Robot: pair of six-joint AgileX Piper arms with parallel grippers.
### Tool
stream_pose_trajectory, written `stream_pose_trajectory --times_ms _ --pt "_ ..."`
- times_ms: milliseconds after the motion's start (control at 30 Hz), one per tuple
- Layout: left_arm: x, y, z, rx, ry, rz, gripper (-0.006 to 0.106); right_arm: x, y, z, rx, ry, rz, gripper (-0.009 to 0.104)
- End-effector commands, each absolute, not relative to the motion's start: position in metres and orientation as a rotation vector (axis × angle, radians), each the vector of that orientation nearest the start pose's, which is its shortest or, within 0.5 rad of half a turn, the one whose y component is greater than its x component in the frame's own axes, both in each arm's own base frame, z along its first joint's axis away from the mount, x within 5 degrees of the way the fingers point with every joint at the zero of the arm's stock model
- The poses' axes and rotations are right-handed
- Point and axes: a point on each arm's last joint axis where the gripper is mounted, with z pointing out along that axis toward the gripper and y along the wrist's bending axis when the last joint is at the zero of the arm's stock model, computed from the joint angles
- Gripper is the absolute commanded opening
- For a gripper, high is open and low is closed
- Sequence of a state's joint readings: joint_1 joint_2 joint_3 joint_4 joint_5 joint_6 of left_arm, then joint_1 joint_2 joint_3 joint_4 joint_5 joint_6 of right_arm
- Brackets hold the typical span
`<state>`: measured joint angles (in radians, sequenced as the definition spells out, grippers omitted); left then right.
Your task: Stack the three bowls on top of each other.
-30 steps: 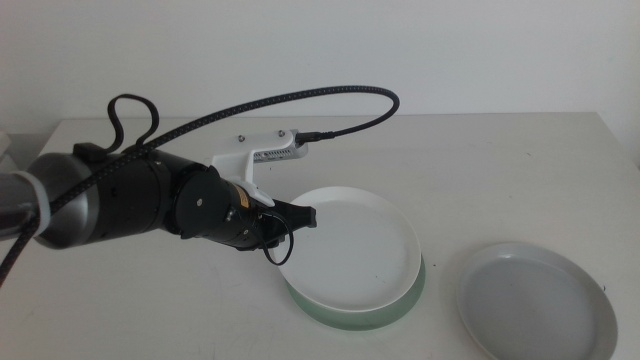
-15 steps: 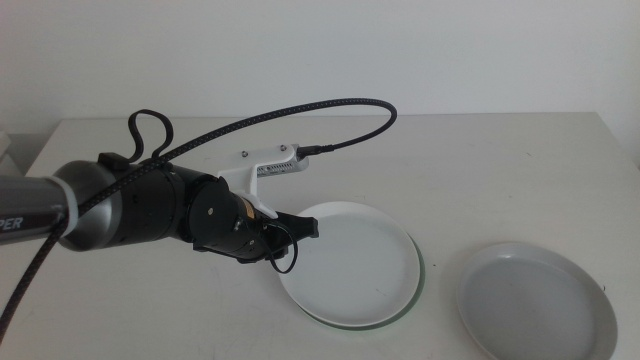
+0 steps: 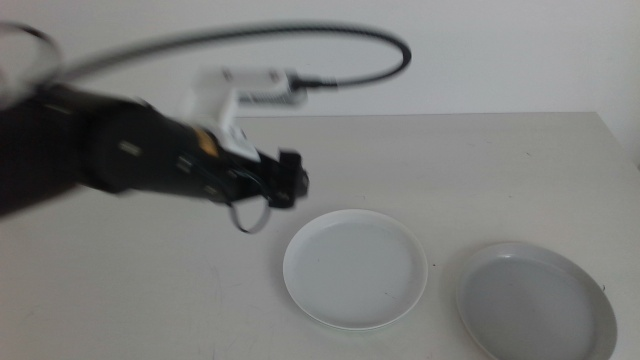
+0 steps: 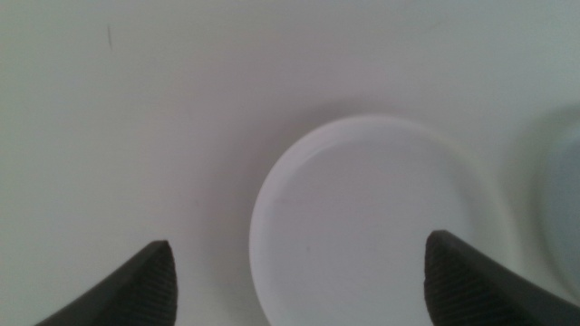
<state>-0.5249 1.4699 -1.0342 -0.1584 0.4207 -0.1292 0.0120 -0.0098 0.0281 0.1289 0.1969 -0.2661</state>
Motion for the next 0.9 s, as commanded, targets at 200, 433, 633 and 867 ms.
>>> stream_pose_trajectory --times_ms 200,433,633,867 --pt "0.184 -0.118 0.405 0.562 1.955 -0.452 0.105 0.055 0.002 0.197 -0.137 1.586 -0.104 0.054" --pt "0.108 -0.089 0.428 0.753 1.893 -0.542 0.105 0.055 0.002 0.197 -0.137 1.586 -0.104 0.054" --pt "0.084 -0.082 0.432 0.835 1.858 -0.59 0.105 0.055 0.002 0.197 -0.137 1.586 -0.104 0.054" --pt "0.084 -0.083 0.433 0.831 1.851 -0.59 0.105 0.055 0.002 0.197 -0.137 1.586 -0.104 0.054"
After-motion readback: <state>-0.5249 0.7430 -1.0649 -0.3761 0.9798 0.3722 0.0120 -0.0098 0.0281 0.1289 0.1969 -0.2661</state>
